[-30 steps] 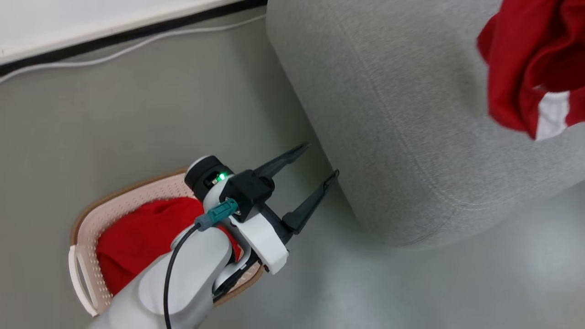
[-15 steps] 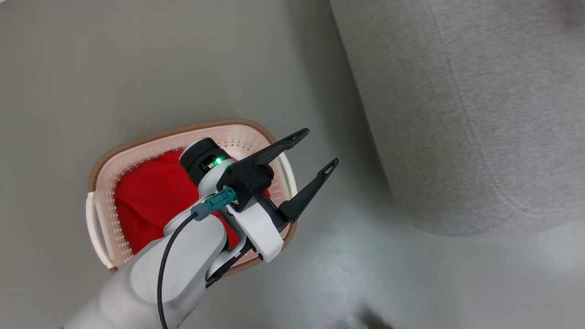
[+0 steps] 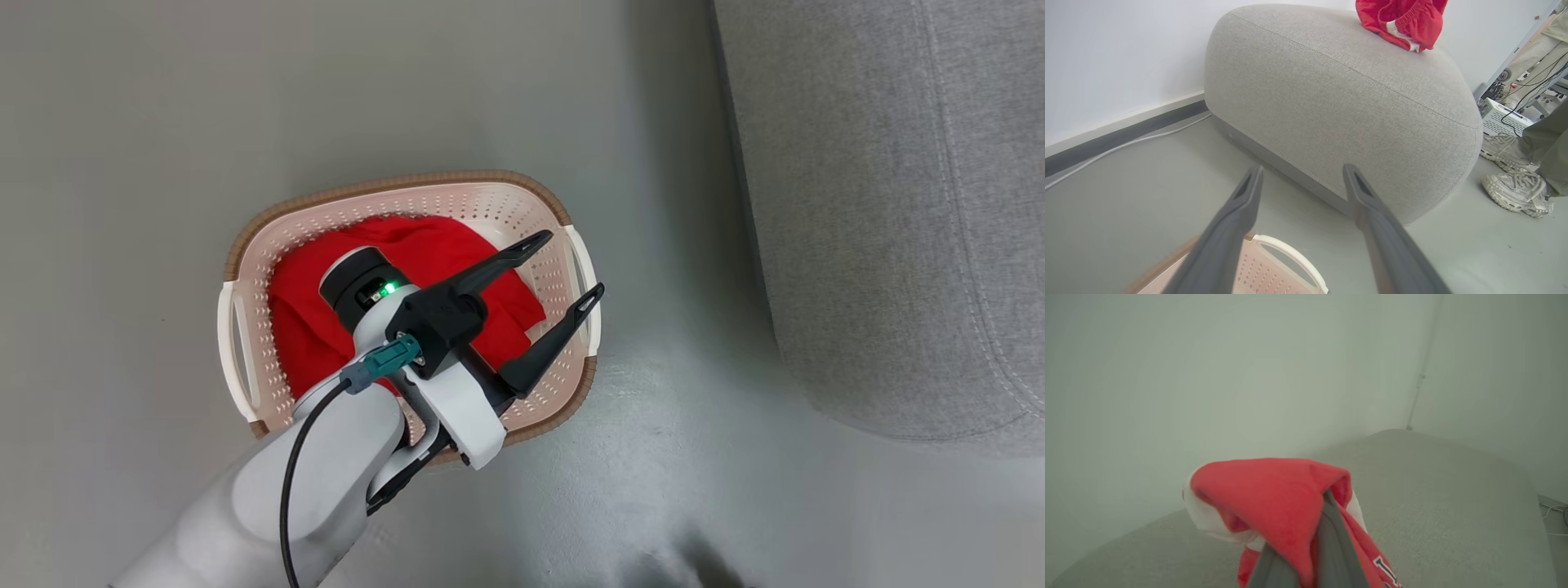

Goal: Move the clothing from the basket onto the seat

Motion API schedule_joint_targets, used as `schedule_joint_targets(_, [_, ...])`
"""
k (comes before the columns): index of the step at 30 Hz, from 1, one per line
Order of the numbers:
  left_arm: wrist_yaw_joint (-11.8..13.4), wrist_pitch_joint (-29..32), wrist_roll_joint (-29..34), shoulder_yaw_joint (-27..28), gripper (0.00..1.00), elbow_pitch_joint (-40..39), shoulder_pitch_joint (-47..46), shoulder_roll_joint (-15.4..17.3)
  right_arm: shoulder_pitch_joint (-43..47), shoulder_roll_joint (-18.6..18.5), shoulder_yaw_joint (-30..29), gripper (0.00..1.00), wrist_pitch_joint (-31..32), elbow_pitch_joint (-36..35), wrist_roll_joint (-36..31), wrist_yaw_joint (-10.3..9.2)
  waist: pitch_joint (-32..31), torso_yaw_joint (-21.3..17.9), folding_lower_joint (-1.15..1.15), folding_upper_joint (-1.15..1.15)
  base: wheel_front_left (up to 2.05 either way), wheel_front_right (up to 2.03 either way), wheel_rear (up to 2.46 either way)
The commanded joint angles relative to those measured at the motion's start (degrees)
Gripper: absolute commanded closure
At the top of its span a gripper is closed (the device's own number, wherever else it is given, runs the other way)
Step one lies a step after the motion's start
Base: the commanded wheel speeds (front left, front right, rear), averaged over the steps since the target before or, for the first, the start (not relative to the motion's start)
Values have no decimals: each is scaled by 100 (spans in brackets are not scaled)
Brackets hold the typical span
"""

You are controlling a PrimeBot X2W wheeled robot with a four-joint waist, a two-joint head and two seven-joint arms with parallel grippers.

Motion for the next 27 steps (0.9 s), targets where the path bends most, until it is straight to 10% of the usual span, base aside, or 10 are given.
schedule_joint_targets(1, [-23, -34, -44, 158, 0, -132, -65, 56, -71, -236, -38, 100, 47, 113, -78, 13, 34, 35, 0, 0, 0, 0, 0])
schedule_joint_targets(8, [-23, -34, -66, 185, 0, -62, -18, 36, -84, -225, 248, 97, 97, 1239, 205, 13, 5, -1, 0, 0, 0, 0, 0])
schedule_joint_targets(10, [-23, -34, -91, 188, 0, -52, 1, 1, 89, -227, 468, 13, 45, 1414, 263, 13, -78, 4, 0, 0, 0, 0, 0])
schedule_joint_targets(11, [-23, -34, -101, 198, 0, -49, 10, -16, 207, -220, 640, 0, 24, 1486, 252, 13, -125, 8, 0, 0, 0, 0, 0])
schedule_joint_targets(27, [-23, -34, -123, 666, 0, 61, 482, -294, 2007, 203, 2945, 0, -34, 622, 1742, 13, -1054, 205, 0, 0, 0, 0, 0])
